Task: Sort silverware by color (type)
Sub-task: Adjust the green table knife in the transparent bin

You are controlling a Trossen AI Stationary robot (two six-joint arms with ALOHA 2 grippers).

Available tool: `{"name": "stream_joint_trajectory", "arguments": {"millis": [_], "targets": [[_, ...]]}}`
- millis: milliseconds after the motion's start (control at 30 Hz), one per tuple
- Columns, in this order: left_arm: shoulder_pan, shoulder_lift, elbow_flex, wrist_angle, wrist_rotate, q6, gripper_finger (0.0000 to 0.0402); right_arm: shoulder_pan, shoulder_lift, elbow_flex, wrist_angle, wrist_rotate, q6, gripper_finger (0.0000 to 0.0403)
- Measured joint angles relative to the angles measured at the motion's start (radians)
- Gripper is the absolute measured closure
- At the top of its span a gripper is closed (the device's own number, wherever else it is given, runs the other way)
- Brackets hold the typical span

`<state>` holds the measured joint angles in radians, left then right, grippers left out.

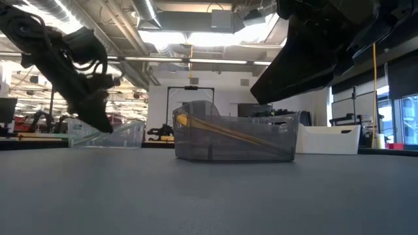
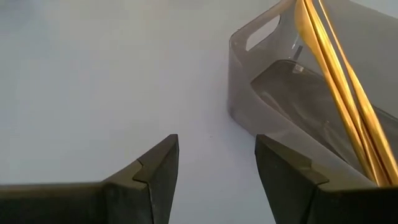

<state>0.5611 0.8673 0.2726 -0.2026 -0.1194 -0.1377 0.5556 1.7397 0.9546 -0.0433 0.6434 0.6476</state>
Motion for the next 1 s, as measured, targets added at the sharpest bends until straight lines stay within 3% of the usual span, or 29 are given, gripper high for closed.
{"name": "stream_joint_trajectory", "arguments": {"millis": [167,567,767,1000], "targets": [[0.018,0.040,-0.041,0.093,-0.179,-0.039,0.0248,0.000,0.000,0.000,0.008,0.000,0.001,0.0205],[0.105,0.069,-0.047,0.318,-0.245,0.006,0.0248,0.000,0.000,0.000,0.035,0.000,-0.027,0.0205],[0.154,0.070,-0.047,0.370,-0.208,0.027,0.0248,0.000,0.000,0.000,0.041,0.000,-0.027,0.0205],[0.141,0.069,-0.047,0.304,-0.059,0.073,0.0248,0.000,0.000,0.000,0.042,0.000,-0.027,0.0205]]}}
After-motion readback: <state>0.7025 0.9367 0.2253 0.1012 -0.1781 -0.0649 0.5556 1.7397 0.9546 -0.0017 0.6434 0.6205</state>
